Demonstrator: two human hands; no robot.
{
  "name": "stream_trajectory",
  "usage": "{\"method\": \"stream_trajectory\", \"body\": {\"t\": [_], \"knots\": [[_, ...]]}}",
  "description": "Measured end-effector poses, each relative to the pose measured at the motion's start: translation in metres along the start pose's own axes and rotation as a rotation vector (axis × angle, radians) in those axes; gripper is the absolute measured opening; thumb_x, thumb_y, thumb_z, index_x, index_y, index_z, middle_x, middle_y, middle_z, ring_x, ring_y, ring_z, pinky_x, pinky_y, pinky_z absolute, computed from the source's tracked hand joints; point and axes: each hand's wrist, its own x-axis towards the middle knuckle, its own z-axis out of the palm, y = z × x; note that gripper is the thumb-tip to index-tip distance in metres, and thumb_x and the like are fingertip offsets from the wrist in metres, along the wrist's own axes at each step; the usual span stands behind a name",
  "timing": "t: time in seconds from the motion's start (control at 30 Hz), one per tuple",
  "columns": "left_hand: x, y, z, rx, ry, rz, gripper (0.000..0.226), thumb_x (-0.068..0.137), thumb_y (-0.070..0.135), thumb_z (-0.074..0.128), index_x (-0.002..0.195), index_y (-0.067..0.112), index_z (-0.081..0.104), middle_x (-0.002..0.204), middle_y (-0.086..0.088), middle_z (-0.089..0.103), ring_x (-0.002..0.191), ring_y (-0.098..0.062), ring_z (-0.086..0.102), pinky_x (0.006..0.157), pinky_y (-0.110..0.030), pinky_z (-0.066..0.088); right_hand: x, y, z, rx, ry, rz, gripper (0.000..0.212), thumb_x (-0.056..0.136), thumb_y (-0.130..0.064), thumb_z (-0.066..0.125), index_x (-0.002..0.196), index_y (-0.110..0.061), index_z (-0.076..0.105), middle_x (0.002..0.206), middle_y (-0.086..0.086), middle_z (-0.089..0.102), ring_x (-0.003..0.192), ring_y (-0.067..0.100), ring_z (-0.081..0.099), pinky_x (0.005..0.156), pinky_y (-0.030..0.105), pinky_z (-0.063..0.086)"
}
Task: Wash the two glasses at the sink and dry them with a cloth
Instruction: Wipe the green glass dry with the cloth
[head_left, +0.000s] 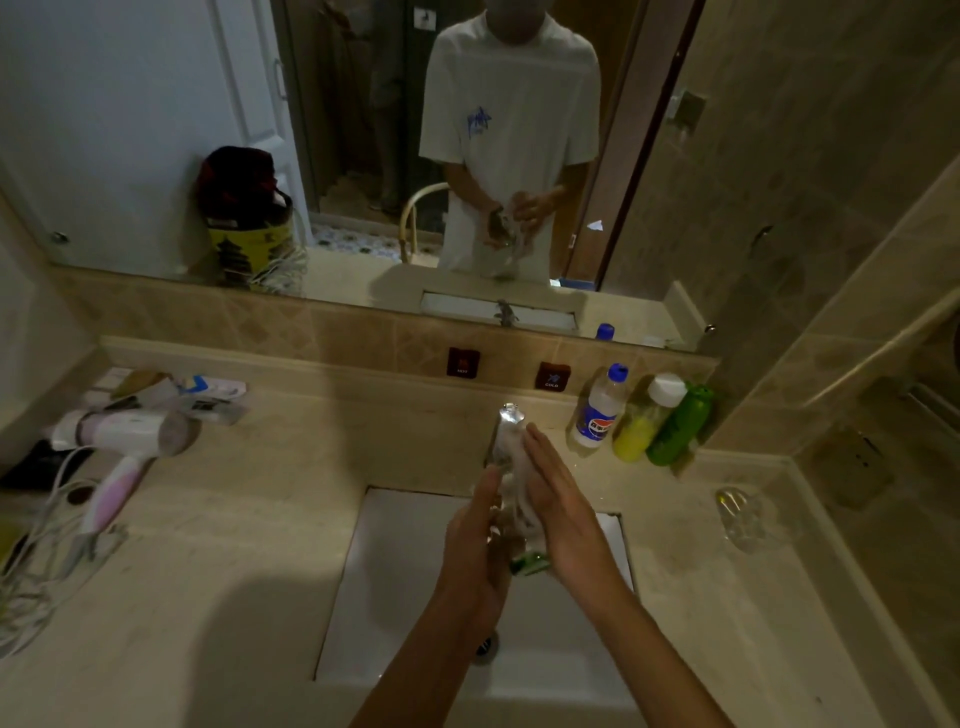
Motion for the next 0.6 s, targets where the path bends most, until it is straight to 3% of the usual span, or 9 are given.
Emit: {"method": "stream_trajectory", "body": {"t": [0.07, 0.17, 0.2, 0.27, 0.4, 0.5, 0.6], "knots": [[0.0, -0.001, 0.0, -0.062, -0.019, -0.027, 0.05, 0.095, 0.035, 0.057, 0.124, -0.005, 0.065, 0.122, -0.031, 0.063, 0.107, -0.039, 0.061, 0.095, -0.048, 0.049, 0.01, 0.0, -0.007, 0.017, 0.005, 0.081, 0.031, 0.098, -0.056, 0.039, 0.122, -0.075, 0.038, 0.134, -0.049, 0.038, 0.131, -0.019, 0.034, 0.112, 0.019, 0.029], [0.001, 0.0, -0.001, -0.107, -0.066, -0.05, 0.043, 0.099, 0.036, 0.05, 0.122, 0.003, 0.068, 0.127, -0.027, 0.065, 0.109, -0.036, 0.067, 0.087, -0.046, 0.056, 0.007, -0.004, -0.005, 0.021, -0.004, 0.143, 0.028, 0.097, -0.052, 0.04, 0.115, -0.072, 0.043, 0.124, -0.048, 0.044, 0.125, -0.016, 0.043, 0.094, 0.003, 0.037], [0.001, 0.0, -0.001, -0.107, -0.081, -0.06, 0.048, 0.095, 0.041, 0.052, 0.124, 0.006, 0.068, 0.126, -0.025, 0.067, 0.111, -0.035, 0.068, 0.085, -0.046, 0.057, 0.001, -0.006, -0.001, 0.005, -0.002, 0.118, 0.029, 0.096, -0.05, 0.04, 0.117, -0.071, 0.042, 0.124, -0.049, 0.044, 0.125, -0.017, 0.043, 0.095, 0.002, 0.038], [0.002, -0.001, -0.004, -0.086, -0.075, -0.068, 0.06, 0.087, 0.048, 0.058, 0.129, 0.006, 0.065, 0.125, -0.024, 0.068, 0.115, -0.037, 0.067, 0.088, -0.047, 0.055, -0.016, -0.004, 0.007, -0.049, 0.011, 0.036, 0.036, 0.098, -0.045, 0.038, 0.131, -0.061, 0.034, 0.14, -0.042, 0.035, 0.134, -0.017, 0.032, 0.111, 0.007, 0.028], [0.01, -0.002, -0.011, -0.021, -0.048, -0.03, 0.07, 0.084, 0.049, 0.064, 0.13, -0.003, 0.062, 0.113, -0.023, 0.069, 0.105, -0.031, 0.069, 0.093, -0.043, 0.052, -0.053, 0.011, 0.02, -0.186, -0.005, -0.162, 0.05, 0.105, -0.019, 0.037, 0.152, -0.024, 0.02, 0.163, -0.01, 0.013, 0.149, -0.002, 0.008, 0.118, 0.009, 0.011], [0.009, -0.005, -0.011, 0.005, -0.084, -0.055, 0.069, 0.079, 0.051, 0.069, 0.125, 0.0, 0.067, 0.119, -0.024, 0.068, 0.111, -0.034, 0.066, 0.1, -0.046, 0.051, -0.055, 0.009, 0.016, -0.241, 0.015, -0.185, 0.051, 0.104, -0.022, 0.034, 0.15, -0.033, 0.015, 0.163, -0.013, 0.011, 0.15, 0.001, 0.004, 0.121, 0.017, 0.007], [0.005, -0.008, -0.011, 0.026, -0.134, -0.052, 0.059, 0.081, 0.049, 0.068, 0.115, 0.002, 0.073, 0.108, -0.024, 0.07, 0.099, -0.035, 0.068, 0.092, -0.046, 0.052, -0.033, 0.001, -0.002, -0.092, 0.033, -0.09, 0.047, 0.103, -0.027, 0.037, 0.145, -0.043, 0.024, 0.158, -0.018, 0.025, 0.147, -0.001, 0.02, 0.12, 0.02, 0.019]]}}
